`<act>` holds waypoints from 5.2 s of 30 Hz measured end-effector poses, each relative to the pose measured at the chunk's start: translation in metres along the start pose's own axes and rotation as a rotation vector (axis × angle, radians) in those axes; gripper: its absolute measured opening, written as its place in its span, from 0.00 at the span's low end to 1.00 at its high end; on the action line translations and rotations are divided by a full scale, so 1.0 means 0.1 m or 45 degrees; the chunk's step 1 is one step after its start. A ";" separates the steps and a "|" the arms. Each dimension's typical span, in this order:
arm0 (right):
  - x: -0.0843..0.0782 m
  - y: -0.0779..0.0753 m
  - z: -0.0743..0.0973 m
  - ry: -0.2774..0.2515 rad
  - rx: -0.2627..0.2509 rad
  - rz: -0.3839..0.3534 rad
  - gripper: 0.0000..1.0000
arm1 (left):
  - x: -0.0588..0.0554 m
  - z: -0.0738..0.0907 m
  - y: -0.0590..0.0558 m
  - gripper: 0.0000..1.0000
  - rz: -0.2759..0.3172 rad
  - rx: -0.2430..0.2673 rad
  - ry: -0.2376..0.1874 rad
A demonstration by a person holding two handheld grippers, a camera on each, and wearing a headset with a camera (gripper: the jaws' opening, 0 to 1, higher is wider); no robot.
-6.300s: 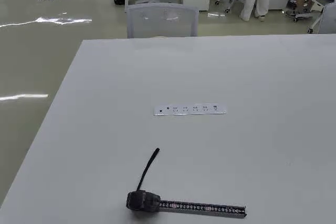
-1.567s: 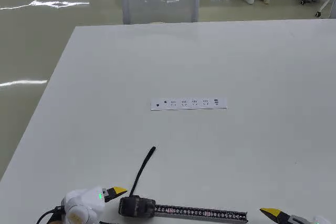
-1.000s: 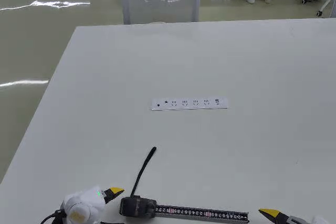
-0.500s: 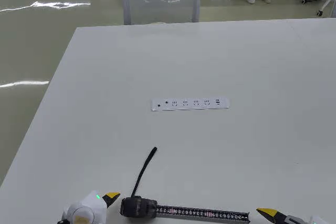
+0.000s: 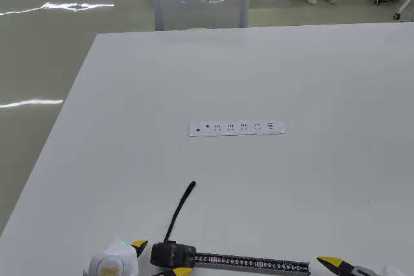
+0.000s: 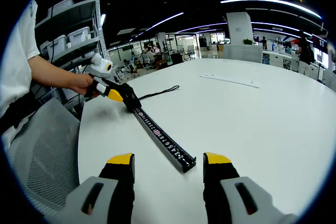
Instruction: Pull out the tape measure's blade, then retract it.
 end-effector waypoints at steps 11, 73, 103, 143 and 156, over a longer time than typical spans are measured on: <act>-0.02 -0.01 0.00 -0.002 -0.001 -0.008 0.52 | -0.03 -0.02 -0.04 0.79 0.163 0.130 -0.035; -0.07 0.01 0.00 -0.008 0.001 -0.022 0.50 | 0.01 -0.17 -0.33 0.72 0.246 0.488 0.002; -0.10 0.01 -0.01 0.001 0.003 -0.025 0.49 | 0.01 -0.20 -0.32 0.69 0.272 0.543 0.028; -0.28 -0.28 -0.17 0.079 0.065 0.016 0.38 | 0.01 -0.20 -0.32 0.68 0.265 0.539 0.017; -0.27 -0.34 -0.23 0.071 0.092 0.056 0.29 | 0.01 -0.20 -0.32 0.68 0.266 0.537 0.017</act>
Point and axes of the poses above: the centre of the closed fingertips' face, and the gripper's own axes: z roughly backward along the fingers, y roughly to its left, x roughly out of its top, the point moved 9 cm from there along z, roughly backward along the fingers, and after that the axes turned 11 degrees about -y, right-handed, at the moved point
